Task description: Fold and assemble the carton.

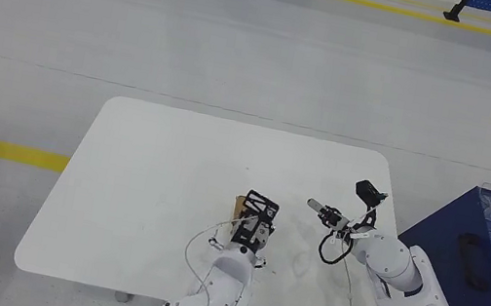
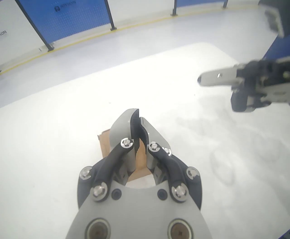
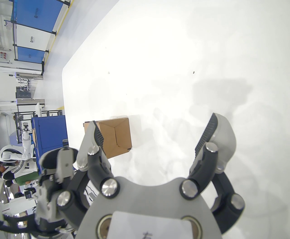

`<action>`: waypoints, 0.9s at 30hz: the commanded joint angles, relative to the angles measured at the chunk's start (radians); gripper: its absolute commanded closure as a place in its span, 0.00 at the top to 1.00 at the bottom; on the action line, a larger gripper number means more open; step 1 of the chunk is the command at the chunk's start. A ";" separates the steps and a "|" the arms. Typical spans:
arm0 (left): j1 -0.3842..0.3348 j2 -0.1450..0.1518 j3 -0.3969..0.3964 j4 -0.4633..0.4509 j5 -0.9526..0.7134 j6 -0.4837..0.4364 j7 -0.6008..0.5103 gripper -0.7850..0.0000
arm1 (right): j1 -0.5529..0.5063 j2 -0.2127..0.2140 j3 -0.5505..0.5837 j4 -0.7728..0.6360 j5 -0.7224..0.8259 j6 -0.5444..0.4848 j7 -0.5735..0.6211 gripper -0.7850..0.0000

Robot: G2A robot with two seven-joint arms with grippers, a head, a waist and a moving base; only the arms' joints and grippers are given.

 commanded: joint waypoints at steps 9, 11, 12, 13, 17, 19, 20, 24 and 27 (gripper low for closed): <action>0.209 0.036 -0.156 -0.276 -0.016 0.026 0.200 1.00 | 0.000 0.000 0.000 0.000 0.000 0.000 0.000 1.00; 0.208 0.036 -0.156 -0.276 -0.016 0.026 0.200 0.01 | 0.000 0.000 0.000 0.000 0.000 0.000 0.000 1.00; 0.211 0.037 -0.157 -0.279 -0.016 0.026 0.201 0.02 | 0.000 0.000 0.000 0.000 0.000 0.000 0.000 1.00; 0.211 0.037 -0.157 -0.278 -0.016 0.026 0.201 0.07 | 0.000 0.000 0.000 0.000 0.000 0.000 0.000 1.00; 0.209 0.036 -0.156 -0.276 -0.016 0.026 0.200 0.40 | 0.000 0.000 0.000 0.000 0.000 0.000 0.000 1.00; 0.209 0.036 -0.156 -0.276 -0.016 0.026 0.200 0.56 | 0.000 0.000 0.000 0.000 0.000 0.000 0.000 1.00; 0.209 0.036 -0.156 -0.276 -0.016 0.026 0.200 0.62 | 0.000 0.000 0.000 0.000 0.000 0.000 0.000 1.00; 0.209 0.036 -0.156 -0.276 -0.016 0.026 0.200 0.87 | 0.000 0.000 0.000 0.000 0.000 0.000 0.000 1.00; 0.209 0.036 -0.156 -0.276 -0.016 0.026 0.200 0.96 | 0.000 0.000 0.000 0.000 0.000 0.000 0.000 1.00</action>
